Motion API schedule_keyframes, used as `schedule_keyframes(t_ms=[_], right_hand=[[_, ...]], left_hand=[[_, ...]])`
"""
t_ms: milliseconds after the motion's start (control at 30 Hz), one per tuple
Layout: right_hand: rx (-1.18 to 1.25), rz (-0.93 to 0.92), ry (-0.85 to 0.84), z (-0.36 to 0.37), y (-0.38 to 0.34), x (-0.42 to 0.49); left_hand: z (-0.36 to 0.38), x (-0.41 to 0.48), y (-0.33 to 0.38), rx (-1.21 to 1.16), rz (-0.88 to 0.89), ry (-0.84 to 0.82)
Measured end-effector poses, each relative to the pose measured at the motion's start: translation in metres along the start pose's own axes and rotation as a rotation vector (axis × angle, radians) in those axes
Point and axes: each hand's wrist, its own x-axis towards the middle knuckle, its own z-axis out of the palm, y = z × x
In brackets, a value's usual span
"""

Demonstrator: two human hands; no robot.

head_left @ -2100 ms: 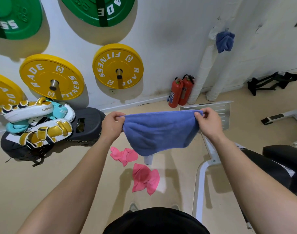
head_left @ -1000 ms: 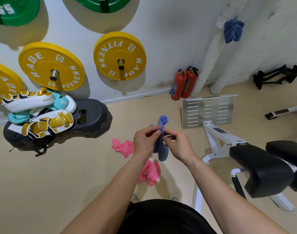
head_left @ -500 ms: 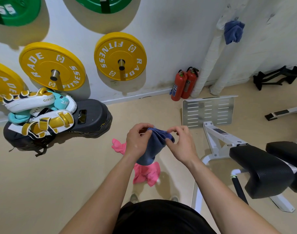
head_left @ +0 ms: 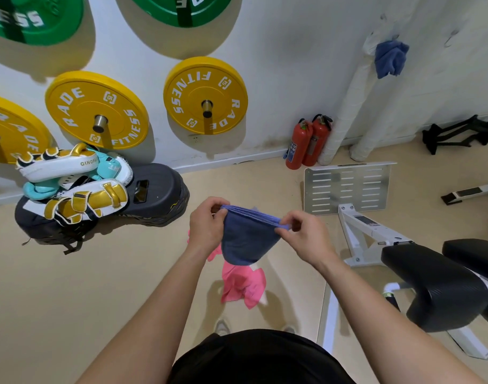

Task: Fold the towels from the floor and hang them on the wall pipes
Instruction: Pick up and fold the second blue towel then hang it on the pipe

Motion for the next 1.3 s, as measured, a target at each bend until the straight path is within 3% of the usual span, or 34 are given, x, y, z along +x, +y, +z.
schedule_keyframes(t_ms=[100,233,400,500,600,767,867,1033,1300], right_hand=[[0.003,-0.092,-0.078,-0.016,-0.015,0.014],[-0.205,-0.154,-0.235,-0.040,-0.025,0.030],[-0.074,-0.053,-0.189,-0.057,-0.038,0.032],[0.021,0.000,-0.246,-0.062,-0.044,0.031],[-0.077,-0.033,-0.336,-0.062,-0.050,0.031],[-0.286,-0.229,-0.265,-0.043,-0.064,0.038],[-0.257,-0.252,-0.265,-0.041,-0.073,0.041],[-0.206,-0.309,-0.258,-0.045,-0.093,0.047],[-0.155,-0.418,-0.099,-0.097,-0.123,0.072]], left_hand=[[0.000,0.007,0.005,0.054,0.032,-0.009],[0.003,0.008,0.023,0.028,0.126,-0.072],[0.010,0.004,0.044,-0.027,0.167,-0.106],[0.012,0.004,0.056,-0.071,0.198,-0.117],[0.016,0.004,0.063,-0.073,0.230,-0.147],[0.018,0.002,0.065,-0.087,0.250,-0.178],[0.013,0.000,0.061,-0.144,0.195,-0.158],[0.009,-0.010,0.051,-0.219,-0.048,-0.247],[0.017,-0.015,0.017,-0.130,-0.109,-0.418]])
